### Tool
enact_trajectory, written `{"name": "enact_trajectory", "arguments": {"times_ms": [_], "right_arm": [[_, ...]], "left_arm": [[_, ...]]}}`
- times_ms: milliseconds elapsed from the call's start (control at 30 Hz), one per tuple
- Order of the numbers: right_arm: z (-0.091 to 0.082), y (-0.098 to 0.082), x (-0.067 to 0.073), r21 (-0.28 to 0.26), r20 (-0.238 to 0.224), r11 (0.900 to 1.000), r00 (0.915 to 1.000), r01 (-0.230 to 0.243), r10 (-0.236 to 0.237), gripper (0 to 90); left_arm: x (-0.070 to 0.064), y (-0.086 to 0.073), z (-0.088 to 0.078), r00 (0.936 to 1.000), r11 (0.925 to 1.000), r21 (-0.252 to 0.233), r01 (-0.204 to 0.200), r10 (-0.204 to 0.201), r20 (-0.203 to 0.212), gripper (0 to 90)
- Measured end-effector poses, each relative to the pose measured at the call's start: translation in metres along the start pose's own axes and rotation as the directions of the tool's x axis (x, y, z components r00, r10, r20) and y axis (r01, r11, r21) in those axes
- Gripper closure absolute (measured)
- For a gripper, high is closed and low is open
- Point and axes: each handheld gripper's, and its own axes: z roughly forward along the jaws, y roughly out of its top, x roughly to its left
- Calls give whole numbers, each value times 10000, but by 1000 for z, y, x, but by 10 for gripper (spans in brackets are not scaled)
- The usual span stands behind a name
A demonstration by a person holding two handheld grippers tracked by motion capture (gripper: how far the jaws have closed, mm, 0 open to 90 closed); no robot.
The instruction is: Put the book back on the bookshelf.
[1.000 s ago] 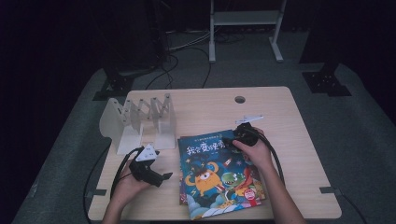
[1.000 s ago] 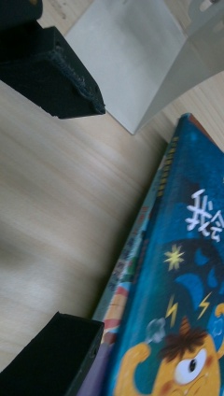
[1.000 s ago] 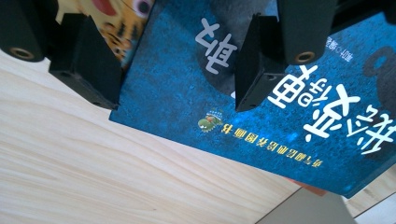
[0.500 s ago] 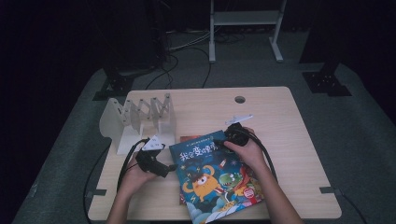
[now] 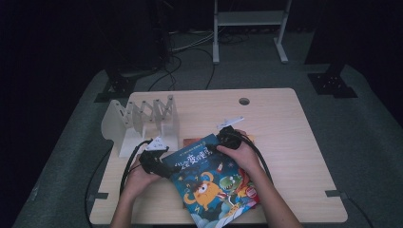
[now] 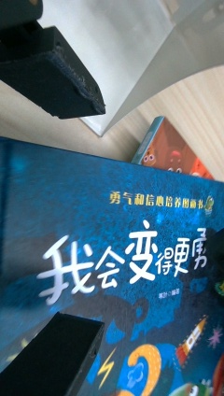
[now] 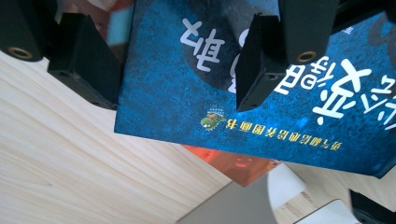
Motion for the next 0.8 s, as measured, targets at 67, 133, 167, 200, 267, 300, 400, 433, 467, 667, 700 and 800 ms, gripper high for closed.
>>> {"name": "enact_trajectory", "arguments": {"times_ms": [67, 133, 167, 200, 267, 300, 400, 433, 467, 667, 700, 800], "right_arm": [[2, 2, 4, 17, -25, 9999, 9999, 158, -158, 311], [1, 2, 5, 21, 24, 9997, 9997, 249, -250, 318], [-3, 2, 6, 113, 145, 9991, 9990, 421, -422, 356], [-3, 2, 6, 113, 145, 9991, 9990, 421, -422, 356], [-9, 1, 7, 53, 155, 9988, 9987, 490, -491, 359], [-17, -3, 5, -85, 107, 9988, 9988, 484, -483, 355], [-26, -7, 4, -115, 163, 9989, 9989, 444, -443, 354], [-31, -10, 3, -140, 212, 9990, 9989, 420, -417, 354], [-36, -13, 2, -239, 219, 9986, 9986, 482, -477, 355], [-62, -33, 0, -333, 299, 9980, 9982, 537, -527, 360], [-66, -37, 1, -329, 329, 9978, 9979, 568, -557, 358], [-79, -47, 2, -405, 437, 9971, 9971, 645, -628, 354]], "left_arm": [[-2, -2, 2, 10000, 10000, 66, 32, -33, 65, 0], [-2, -5, 3, 9996, 9998, 68, 179, -181, 229, 0], [-2, -8, 3, 9988, 9995, -8, 329, -328, 363, 0], [-2, -8, 3, 9988, 9995, -8, 329, -328, 363, 0], [-2, -10, 2, 9980, 9992, 9, 397, -397, 488, 0], [-3, -11, 2, 9964, 9988, 10, 480, -480, 698, 0], [-4, -12, 2, 9962, 9986, 50, 519, -521, 695, 0], [-5, -11, 2, 9966, 9987, 70, 512, -516, 648, 0], [-5, -11, 2, 9966, 9986, 93, 522, -527, 633, 0], [-7, -11, 1, 9964, 9982, 180, 579, -589, 606, 0], [-7, -11, 1, 9964, 9981, 181, 592, -602, 603, 0], [-8, -11, 1, 9964, 9980, 182, 605, -614, 581, 0]]}}
